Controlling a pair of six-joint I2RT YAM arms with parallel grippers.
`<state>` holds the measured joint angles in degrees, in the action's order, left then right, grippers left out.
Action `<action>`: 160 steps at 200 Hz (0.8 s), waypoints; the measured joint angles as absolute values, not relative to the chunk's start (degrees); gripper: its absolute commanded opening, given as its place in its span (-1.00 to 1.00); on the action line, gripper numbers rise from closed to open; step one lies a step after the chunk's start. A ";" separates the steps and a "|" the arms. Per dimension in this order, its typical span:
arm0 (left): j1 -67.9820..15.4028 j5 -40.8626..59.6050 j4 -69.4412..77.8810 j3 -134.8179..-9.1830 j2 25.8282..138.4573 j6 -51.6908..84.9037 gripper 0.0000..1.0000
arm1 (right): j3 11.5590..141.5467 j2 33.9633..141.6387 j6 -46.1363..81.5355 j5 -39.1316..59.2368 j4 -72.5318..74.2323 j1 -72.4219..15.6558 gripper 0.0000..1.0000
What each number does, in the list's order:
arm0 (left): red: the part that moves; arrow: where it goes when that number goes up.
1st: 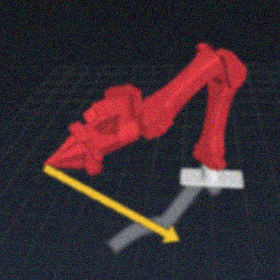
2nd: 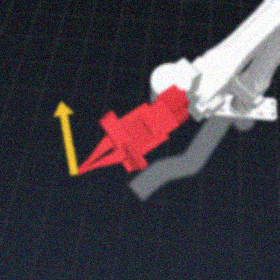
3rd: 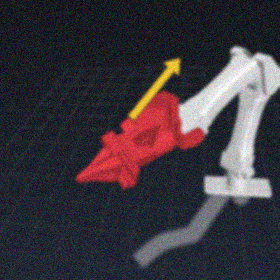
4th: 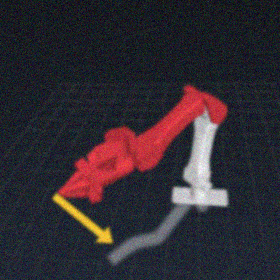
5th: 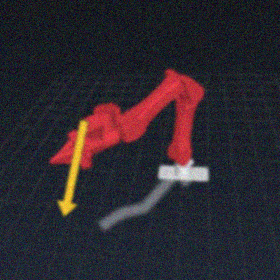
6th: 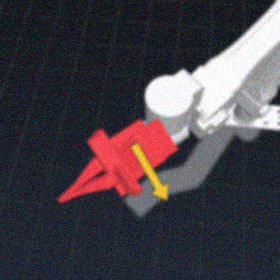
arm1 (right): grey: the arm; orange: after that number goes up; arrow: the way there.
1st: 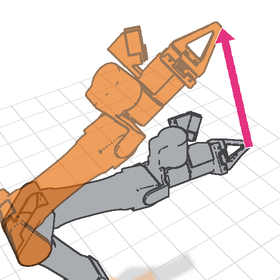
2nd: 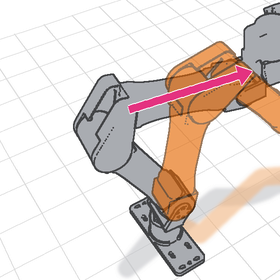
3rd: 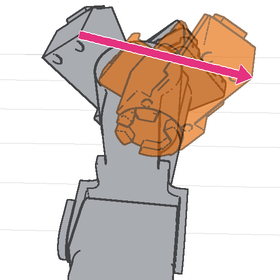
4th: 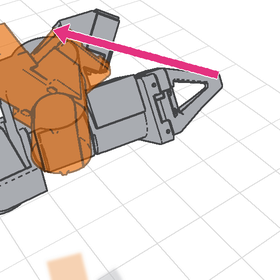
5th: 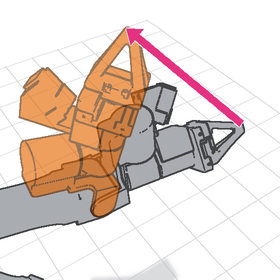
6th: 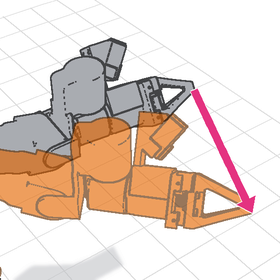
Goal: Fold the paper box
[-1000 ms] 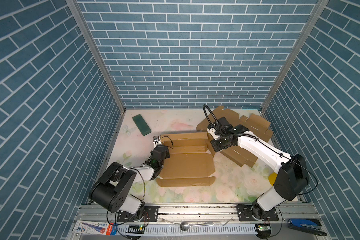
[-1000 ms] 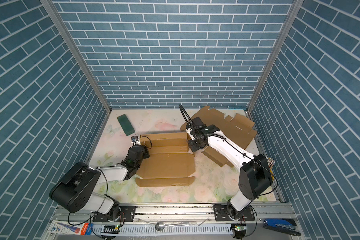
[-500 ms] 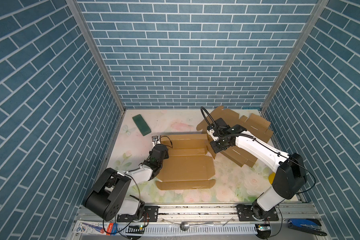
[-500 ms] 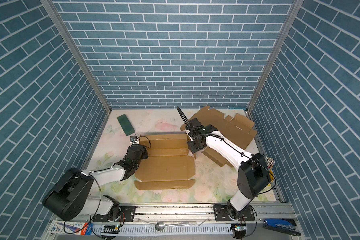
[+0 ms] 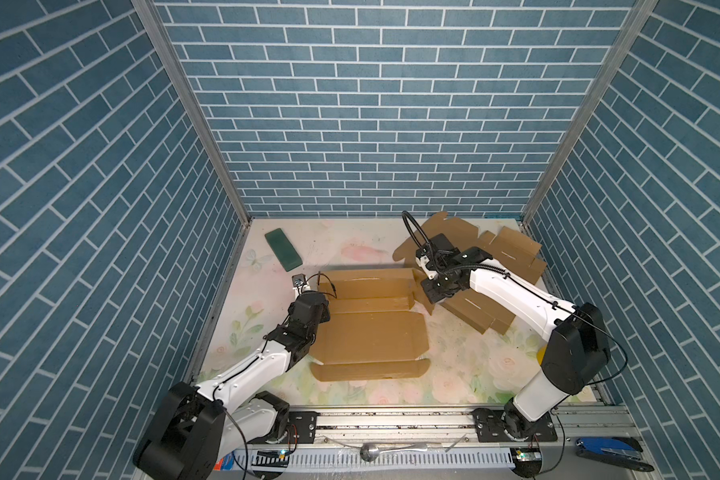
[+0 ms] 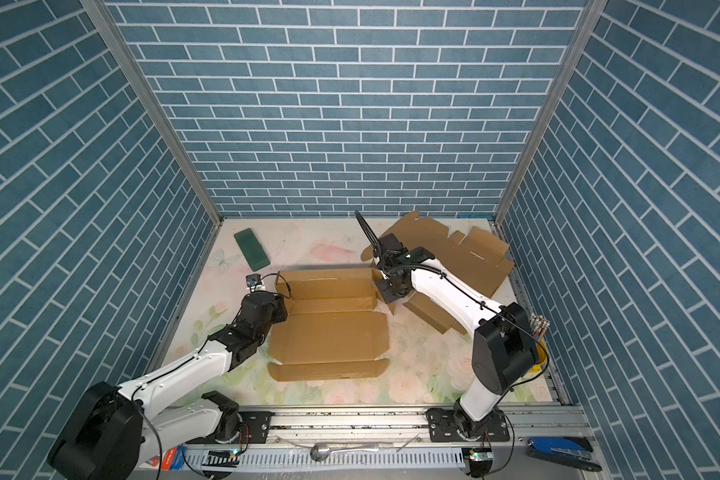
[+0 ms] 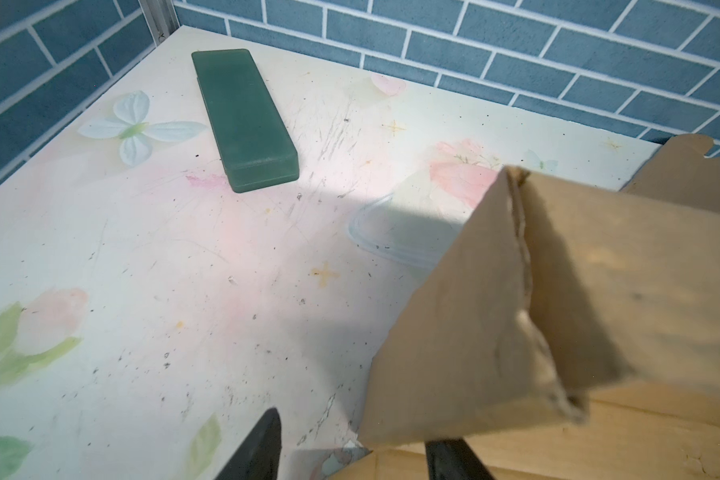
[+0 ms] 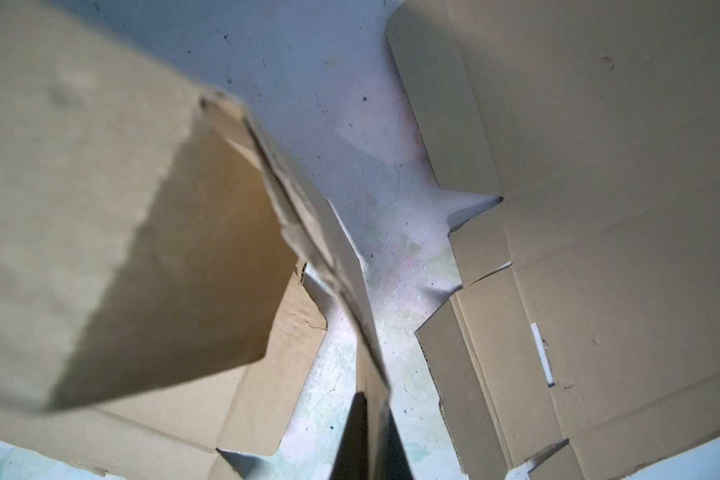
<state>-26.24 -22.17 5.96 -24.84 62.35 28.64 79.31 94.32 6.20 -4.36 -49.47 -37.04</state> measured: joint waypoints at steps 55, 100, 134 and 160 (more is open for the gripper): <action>-26.22 -22.09 -6.79 -27.22 55.16 32.21 0.11 | 80.86 95.02 7.27 -4.27 -49.78 -36.58 -0.98; -26.22 -21.98 -16.10 -31.77 50.89 32.75 0.10 | 82.13 95.83 9.32 -4.34 -50.50 -35.62 -1.00; -28.75 -24.08 -22.46 -38.28 49.15 30.92 0.06 | 82.13 95.83 11.79 -4.34 -50.87 -34.02 -1.00; -38.37 -27.11 -23.57 -45.28 52.71 27.42 0.05 | 82.43 95.85 13.23 -4.10 -51.07 -33.26 -1.00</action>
<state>-38.37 -27.11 -23.57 -45.28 52.71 27.42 82.43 95.85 13.23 -4.10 -51.07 -33.26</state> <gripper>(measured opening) 0.526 0.048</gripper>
